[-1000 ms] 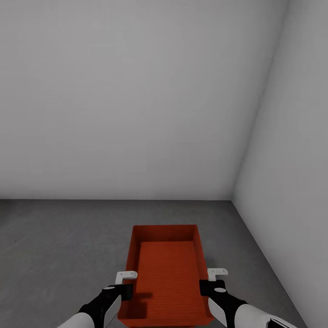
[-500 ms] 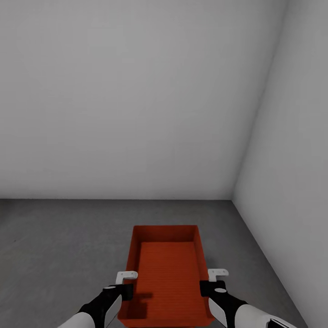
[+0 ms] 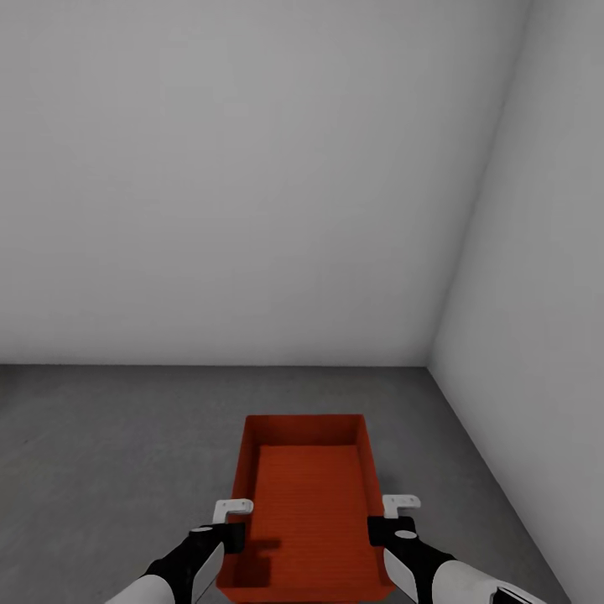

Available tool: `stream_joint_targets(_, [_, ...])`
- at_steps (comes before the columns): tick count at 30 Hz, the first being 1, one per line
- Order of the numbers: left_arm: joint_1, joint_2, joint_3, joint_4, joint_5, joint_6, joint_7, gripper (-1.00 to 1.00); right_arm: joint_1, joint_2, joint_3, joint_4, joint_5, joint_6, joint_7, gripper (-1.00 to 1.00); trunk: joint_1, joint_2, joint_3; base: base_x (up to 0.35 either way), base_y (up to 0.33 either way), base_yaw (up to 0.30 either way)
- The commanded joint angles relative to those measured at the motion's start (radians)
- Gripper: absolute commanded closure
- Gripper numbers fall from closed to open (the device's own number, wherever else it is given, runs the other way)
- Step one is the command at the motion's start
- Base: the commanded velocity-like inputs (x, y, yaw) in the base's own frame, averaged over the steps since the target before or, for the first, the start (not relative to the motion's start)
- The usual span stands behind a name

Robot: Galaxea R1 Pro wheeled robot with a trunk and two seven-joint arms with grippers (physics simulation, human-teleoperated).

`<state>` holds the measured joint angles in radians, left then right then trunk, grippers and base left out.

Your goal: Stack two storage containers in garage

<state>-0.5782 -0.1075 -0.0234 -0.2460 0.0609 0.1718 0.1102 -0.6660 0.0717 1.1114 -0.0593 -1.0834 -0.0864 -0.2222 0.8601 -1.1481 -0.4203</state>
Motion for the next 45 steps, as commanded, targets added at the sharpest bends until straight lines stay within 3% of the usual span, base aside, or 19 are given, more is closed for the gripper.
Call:
stream_joint_targets(1, [0.0, 0.001, -0.026, -0.003, 0.022, 0.006, -0.001, 1.0, 0.0, -0.001, 0.016, 0.03, -0.01, -0.003, -0.003, 1.0, 0.004, -0.008, -0.004, 0.0, 0.0, 0.0])
stream_joint_targets(20, [0.0, 0.001, -0.026, -0.003, 0.022, 0.005, 0.0, 1.0, -0.001, -0.001, 0.016, 0.03, -0.01, -0.002, -0.003, 1.0, 0.077, -0.141, -0.065, 0.0, 0.0, 0.0])
stream_joint_targets(45, [0.0, 0.0, -0.026, -0.001, 0.022, 0.005, 0.0, 1.0, 0.0, -0.001, 0.016, 0.03, -0.01, -0.006, -0.003, 1.0, 0.173, -0.316, -0.182, 0.0, 0.0, 0.0])
